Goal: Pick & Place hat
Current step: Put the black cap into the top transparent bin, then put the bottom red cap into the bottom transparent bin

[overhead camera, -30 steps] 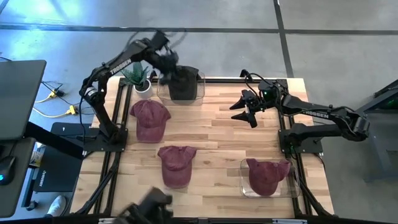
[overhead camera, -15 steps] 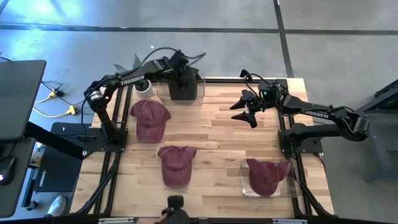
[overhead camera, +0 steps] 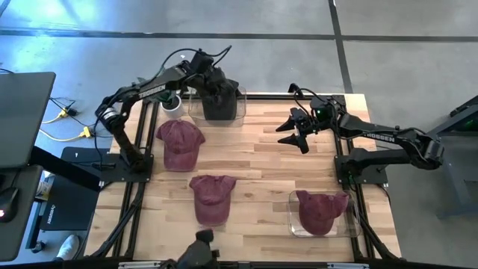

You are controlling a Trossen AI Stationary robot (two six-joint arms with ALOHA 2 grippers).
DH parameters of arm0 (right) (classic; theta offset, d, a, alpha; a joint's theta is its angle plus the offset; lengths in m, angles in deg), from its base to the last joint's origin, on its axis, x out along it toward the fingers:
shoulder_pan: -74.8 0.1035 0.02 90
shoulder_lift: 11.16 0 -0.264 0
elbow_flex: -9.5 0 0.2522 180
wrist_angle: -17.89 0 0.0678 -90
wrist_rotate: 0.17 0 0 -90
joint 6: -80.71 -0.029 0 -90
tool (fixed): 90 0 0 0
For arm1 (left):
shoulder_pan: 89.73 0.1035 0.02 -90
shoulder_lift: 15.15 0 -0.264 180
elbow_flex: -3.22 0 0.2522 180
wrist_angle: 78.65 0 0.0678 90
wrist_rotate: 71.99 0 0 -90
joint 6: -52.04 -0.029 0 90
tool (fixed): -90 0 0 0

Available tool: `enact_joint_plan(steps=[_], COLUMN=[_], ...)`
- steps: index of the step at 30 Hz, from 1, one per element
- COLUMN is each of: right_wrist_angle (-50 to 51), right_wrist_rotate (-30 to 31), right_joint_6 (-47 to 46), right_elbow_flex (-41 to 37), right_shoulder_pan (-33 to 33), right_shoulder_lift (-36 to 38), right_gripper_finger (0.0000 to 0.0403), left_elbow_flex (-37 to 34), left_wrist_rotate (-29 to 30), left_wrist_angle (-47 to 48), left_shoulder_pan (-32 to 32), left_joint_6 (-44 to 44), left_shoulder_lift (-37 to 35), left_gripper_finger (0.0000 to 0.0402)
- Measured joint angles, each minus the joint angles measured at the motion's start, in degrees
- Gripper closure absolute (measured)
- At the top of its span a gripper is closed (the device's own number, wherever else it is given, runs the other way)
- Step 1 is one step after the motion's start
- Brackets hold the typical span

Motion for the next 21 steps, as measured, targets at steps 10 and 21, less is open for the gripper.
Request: enact_joint_plan(steps=[10, 21], right_wrist_angle=[-0.53, -1.78], right_wrist_rotate=[4.41, 11.16], right_joint_6=[-0.87, 0.33], right_elbow_flex=[0.00, 0.00], right_shoulder_pan=[3.74, 12.24], right_shoulder_lift=[-0.12, -0.37], right_gripper_finger=[0.0147, 0.0147], left_elbow_flex=[0.17, -12.57], left_wrist_rotate=[3.23, 10.38], left_wrist_angle=[15.18, 22.01], left_shoulder_pan=[-12.48, -22.92], left_joint_6=[0.97, 10.28], left_shoulder_lift=[-10.01, -10.15], left_gripper_finger=[0.0394, 0.0394])
